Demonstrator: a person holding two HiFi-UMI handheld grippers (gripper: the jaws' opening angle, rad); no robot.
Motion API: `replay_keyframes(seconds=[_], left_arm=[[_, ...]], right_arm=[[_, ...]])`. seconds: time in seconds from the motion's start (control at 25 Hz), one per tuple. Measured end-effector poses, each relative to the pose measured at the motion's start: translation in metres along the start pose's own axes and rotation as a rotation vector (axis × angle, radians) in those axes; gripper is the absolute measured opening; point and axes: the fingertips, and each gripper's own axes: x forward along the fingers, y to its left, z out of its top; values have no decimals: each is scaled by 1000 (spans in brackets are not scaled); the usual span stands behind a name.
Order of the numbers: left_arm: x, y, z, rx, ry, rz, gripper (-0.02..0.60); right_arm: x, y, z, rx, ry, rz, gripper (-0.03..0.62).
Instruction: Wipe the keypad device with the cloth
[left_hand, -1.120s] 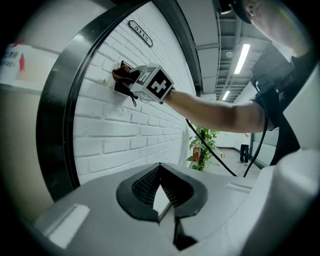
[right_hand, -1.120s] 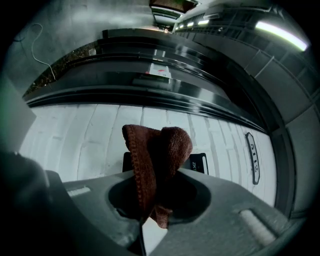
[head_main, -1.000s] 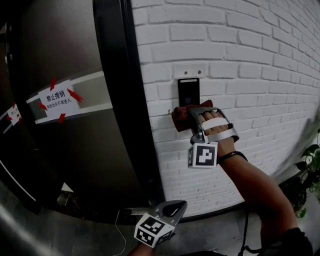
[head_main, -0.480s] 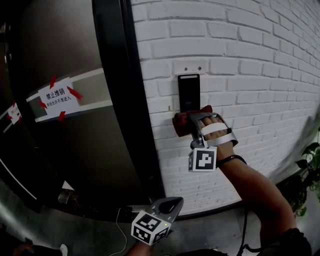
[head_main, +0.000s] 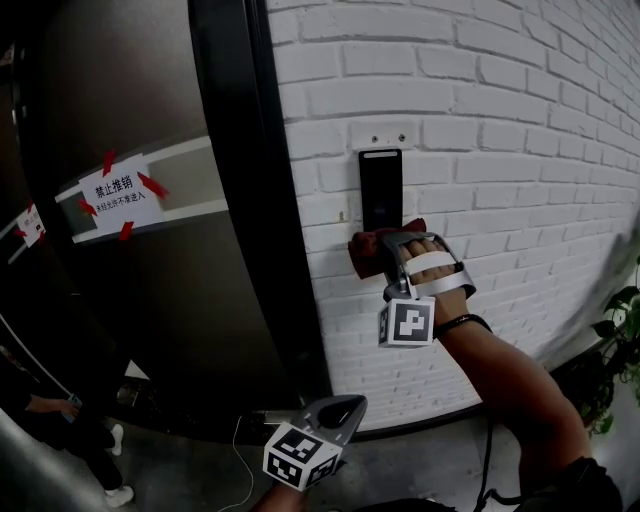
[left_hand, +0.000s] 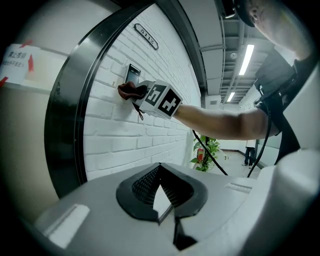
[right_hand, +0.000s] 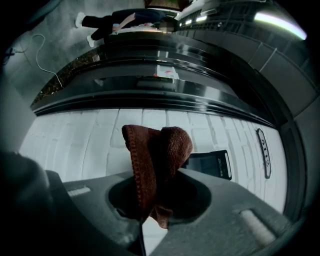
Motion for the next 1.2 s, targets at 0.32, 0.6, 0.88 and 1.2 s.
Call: replay_keyframes(seconds=[0.32,0.6,0.88,1.2], left_arm=[[-4,1,-1,-1,-5,8,16],[-5,2,-2,-4,-3,10,17],[-6,4,-2,-3,0,13,17],[-4,7,1,6,-18,13,17]], right_arm=[[-5,36,2,56,-6,142,49],[-20,42,2,101,-17,206,49],[-64,-8,13,139,-85,175,51],[-66,-79,15,107,-99,14,51]])
